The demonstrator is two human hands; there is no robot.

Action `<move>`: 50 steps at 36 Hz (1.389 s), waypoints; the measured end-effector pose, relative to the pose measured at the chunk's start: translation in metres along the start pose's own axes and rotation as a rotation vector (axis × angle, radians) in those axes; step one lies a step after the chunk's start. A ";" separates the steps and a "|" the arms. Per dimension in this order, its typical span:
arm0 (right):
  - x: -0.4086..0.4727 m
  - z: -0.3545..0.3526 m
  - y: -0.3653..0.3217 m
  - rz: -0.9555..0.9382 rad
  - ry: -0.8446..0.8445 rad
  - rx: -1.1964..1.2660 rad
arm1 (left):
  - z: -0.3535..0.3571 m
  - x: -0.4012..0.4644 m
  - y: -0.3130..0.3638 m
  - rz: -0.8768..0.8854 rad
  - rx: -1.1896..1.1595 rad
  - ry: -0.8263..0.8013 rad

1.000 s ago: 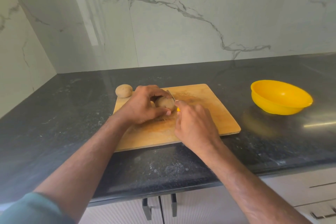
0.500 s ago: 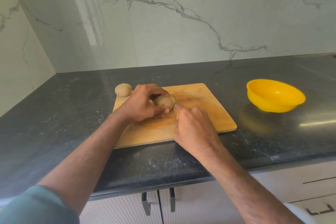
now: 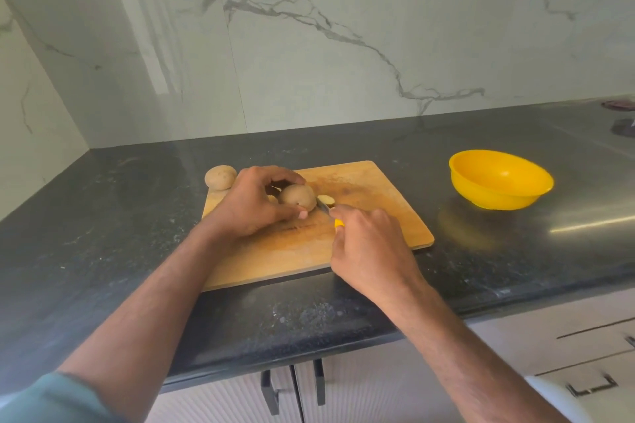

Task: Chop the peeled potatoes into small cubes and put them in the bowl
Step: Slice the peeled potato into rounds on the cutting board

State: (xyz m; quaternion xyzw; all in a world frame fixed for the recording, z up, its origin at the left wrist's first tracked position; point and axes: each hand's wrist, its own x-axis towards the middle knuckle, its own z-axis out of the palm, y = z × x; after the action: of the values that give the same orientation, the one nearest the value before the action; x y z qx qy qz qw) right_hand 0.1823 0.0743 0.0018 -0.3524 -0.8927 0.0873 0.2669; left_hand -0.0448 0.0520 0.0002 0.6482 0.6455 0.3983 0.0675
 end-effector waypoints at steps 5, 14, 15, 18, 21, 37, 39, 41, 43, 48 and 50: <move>0.008 -0.002 0.002 0.034 0.078 0.085 | -0.001 0.000 -0.004 0.007 -0.012 -0.011; 0.023 0.013 -0.008 0.029 0.165 0.149 | -0.004 0.000 -0.006 -0.024 -0.096 0.022; 0.025 0.015 -0.008 0.028 0.165 0.149 | -0.005 0.000 -0.006 -0.021 -0.100 0.023; 0.028 0.020 -0.010 0.018 0.151 0.143 | -0.005 -0.001 -0.007 -0.007 -0.108 0.023; 0.030 0.024 -0.011 0.007 0.141 0.135 | -0.004 -0.001 -0.008 0.008 -0.097 0.024; 0.039 0.028 -0.010 0.005 0.111 0.127 | -0.005 -0.001 -0.009 0.029 -0.097 -0.013; 0.039 0.028 -0.010 0.004 0.113 0.137 | -0.005 -0.001 -0.009 0.031 -0.091 -0.016; 0.039 0.030 -0.011 0.001 0.111 0.133 | -0.005 -0.001 -0.008 0.030 -0.094 -0.020; 0.039 0.030 -0.011 -0.007 0.113 0.121 | -0.005 0.000 -0.008 0.034 -0.090 -0.024; 0.037 0.028 -0.012 -0.019 0.092 0.110 | -0.003 0.000 -0.010 0.051 -0.056 -0.010; 0.036 0.028 -0.012 -0.015 0.085 0.112 | -0.002 0.000 -0.009 0.052 -0.051 -0.001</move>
State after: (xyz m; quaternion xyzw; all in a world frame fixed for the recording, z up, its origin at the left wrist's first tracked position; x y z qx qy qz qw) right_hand 0.1382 0.0905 -0.0023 -0.3334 -0.8770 0.1199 0.3245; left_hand -0.0534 0.0525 -0.0039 0.6630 0.6179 0.4161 0.0738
